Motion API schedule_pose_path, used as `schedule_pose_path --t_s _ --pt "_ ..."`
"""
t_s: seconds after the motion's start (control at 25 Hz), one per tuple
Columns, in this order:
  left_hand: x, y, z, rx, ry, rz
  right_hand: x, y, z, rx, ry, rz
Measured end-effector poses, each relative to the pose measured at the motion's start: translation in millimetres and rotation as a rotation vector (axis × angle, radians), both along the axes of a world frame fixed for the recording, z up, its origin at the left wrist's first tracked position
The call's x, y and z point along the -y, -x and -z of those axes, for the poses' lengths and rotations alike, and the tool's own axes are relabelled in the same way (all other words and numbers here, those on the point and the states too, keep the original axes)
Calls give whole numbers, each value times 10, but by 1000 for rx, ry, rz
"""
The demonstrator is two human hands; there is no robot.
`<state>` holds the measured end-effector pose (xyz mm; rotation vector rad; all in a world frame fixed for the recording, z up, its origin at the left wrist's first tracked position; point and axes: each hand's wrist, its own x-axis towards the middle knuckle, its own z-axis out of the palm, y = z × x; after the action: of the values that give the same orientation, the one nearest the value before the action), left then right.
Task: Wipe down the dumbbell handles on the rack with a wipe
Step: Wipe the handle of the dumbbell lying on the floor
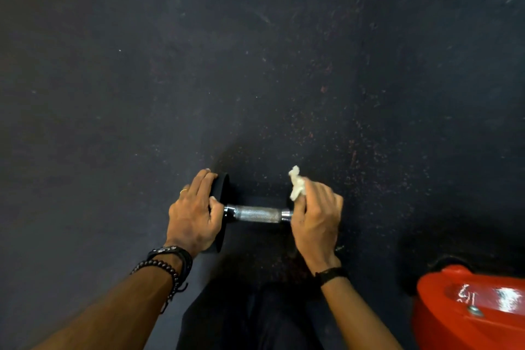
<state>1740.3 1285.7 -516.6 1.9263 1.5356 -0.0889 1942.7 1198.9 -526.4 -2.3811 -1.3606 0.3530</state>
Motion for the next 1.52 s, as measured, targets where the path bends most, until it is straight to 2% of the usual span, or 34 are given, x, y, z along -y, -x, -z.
schedule_pose_path --t_s 0.04,0.12,0.4,0.64,0.96,1.2,1.28,1.4,1.48,1.52 --pt "-26 -5 7 -1 2 3 17 6 53 90 64 -104" --pt "-96 -41 15 -19 18 6 -41 27 73 159 127 -170" --pt "-393 -185 22 -78 51 8 -414 -87 48 132 218 -106" --pt "-510 -233 36 -77 37 21 -555 -144 73 107 197 -52" --pt "-414 -182 74 -73 -55 51 -480 -122 96 145 156 -113" --pt "-273 -189 36 -195 -181 160 -443 -101 9 28 -5 -138" --pt "-70 -238 -54 -222 -249 209 -419 -109 -96 -57 -124 -64" --pt "604 -427 -138 -68 -356 381 -62 -172 -399 -121 -310 96" --pt "1145 -624 -145 49 -276 553 511 -262 -709 -92 -382 210" --pt "1371 -749 -170 58 -209 558 890 -319 -863 -67 -404 282"
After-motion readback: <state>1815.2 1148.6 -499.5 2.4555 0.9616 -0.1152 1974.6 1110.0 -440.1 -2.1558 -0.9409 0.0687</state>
